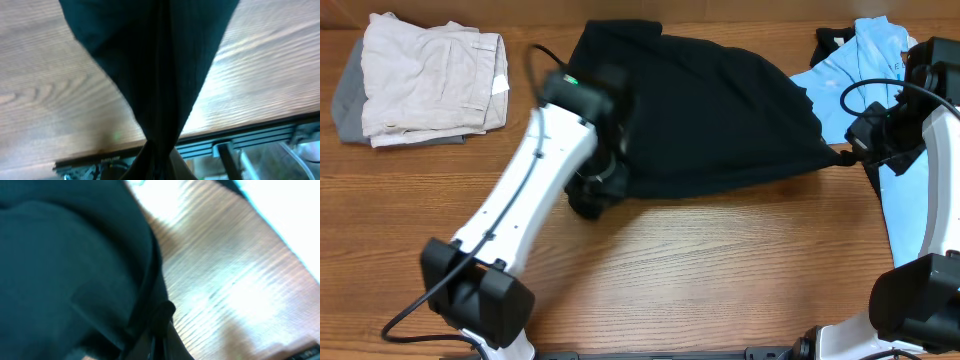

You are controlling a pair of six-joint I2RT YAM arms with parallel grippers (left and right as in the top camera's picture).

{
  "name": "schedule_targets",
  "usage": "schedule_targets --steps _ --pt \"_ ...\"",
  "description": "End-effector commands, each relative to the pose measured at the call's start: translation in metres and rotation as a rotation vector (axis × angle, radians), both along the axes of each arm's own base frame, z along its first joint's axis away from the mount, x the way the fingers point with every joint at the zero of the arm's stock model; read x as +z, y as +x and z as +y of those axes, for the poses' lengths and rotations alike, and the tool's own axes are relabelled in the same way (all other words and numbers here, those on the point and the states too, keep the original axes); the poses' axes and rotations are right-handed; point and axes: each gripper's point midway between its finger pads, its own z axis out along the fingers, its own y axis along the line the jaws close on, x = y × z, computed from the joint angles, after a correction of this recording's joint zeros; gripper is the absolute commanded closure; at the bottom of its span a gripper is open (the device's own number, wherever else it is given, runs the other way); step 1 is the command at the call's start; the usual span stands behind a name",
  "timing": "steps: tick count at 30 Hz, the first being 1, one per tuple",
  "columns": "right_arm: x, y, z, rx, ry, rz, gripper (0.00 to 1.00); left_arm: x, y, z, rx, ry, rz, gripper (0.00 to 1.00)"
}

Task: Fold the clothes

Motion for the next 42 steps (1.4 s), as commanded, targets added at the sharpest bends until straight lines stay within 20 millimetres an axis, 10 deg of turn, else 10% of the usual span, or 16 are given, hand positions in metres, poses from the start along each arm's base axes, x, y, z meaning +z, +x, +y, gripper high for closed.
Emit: schedule_targets --steps 1,21,22,25,27,28,31,36,42 --pt "0.012 -0.008 -0.013 -0.066 -0.079 -0.016 0.96 -0.022 -0.015 0.010 0.036 0.108 0.039 0.91" --pt "0.011 -0.039 -0.057 -0.262 -0.114 0.055 0.91 -0.096 -0.070 0.009 0.029 0.103 0.229 0.77" --pt "0.011 -0.038 -0.057 -0.262 -0.114 0.053 0.85 -0.095 -0.067 0.007 0.028 0.094 0.215 0.75" --pt "0.011 -0.038 -0.057 -0.255 -0.114 0.052 0.04 -0.088 -0.057 0.002 0.014 0.066 0.169 0.73" --pt "0.011 -0.037 -0.055 -0.232 -0.101 0.049 0.00 -0.080 -0.046 -0.005 0.006 0.029 0.113 0.53" --pt "0.011 -0.036 -0.054 -0.230 -0.096 0.048 0.00 -0.078 -0.039 -0.007 0.007 0.015 0.079 0.19" --pt "0.011 -0.034 -0.049 -0.184 -0.069 0.038 0.00 -0.073 -0.013 -0.007 0.025 -0.004 -0.027 0.00" --pt "0.011 -0.030 -0.040 -0.135 -0.044 0.027 0.02 -0.080 0.030 0.011 0.133 -0.042 -0.121 0.22" --pt "0.011 -0.020 -0.023 -0.057 -0.006 0.000 0.19 -0.084 0.078 0.019 0.152 -0.148 -0.237 0.86"
